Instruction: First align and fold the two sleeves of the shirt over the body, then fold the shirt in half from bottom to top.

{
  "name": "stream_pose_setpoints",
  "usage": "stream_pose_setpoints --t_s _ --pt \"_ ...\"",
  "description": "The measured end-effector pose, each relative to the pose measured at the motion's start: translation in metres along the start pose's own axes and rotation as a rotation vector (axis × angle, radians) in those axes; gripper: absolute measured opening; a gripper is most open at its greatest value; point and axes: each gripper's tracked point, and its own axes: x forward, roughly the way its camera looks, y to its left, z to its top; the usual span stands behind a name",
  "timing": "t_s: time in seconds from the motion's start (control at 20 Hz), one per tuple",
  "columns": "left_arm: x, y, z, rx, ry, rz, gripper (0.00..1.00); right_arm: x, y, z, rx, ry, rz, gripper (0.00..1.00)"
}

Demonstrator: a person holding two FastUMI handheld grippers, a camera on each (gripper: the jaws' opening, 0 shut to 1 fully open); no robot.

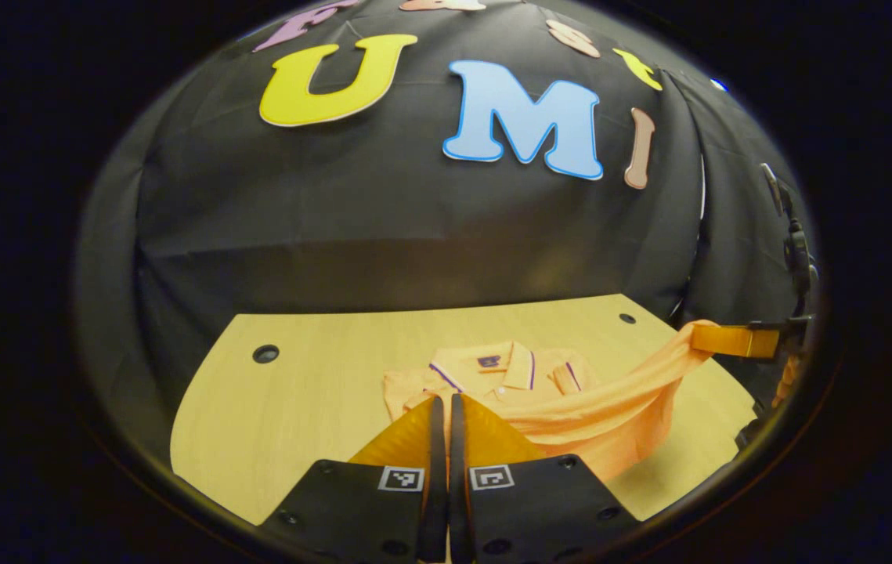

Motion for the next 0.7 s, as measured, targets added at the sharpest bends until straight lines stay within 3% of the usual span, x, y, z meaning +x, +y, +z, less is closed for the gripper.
stream_pose_setpoints --t_s 0.35,0.4,0.45,0.7 --pt "0.054 0.016 0.02 0.002 -0.014 0.009 0.07 0.055 0.015 0.02 -0.015 0.012 0.006 0.04" --pt "0.058 0.018 0.021 0.003 -0.016 0.014 0.07 0.061 0.017 0.023 -0.02 0.015 0.01 0.08" --pt "0.064 0.02 0.023 0.004 -0.019 0.018 0.07 0.068 0.018 0.025 -0.028 0.014 0.011 0.04" --pt "0.093 0.028 0.028 -0.006 -0.029 0.039 0.07 0.093 0.019 0.034 -0.061 0.013 0.007 0.04"
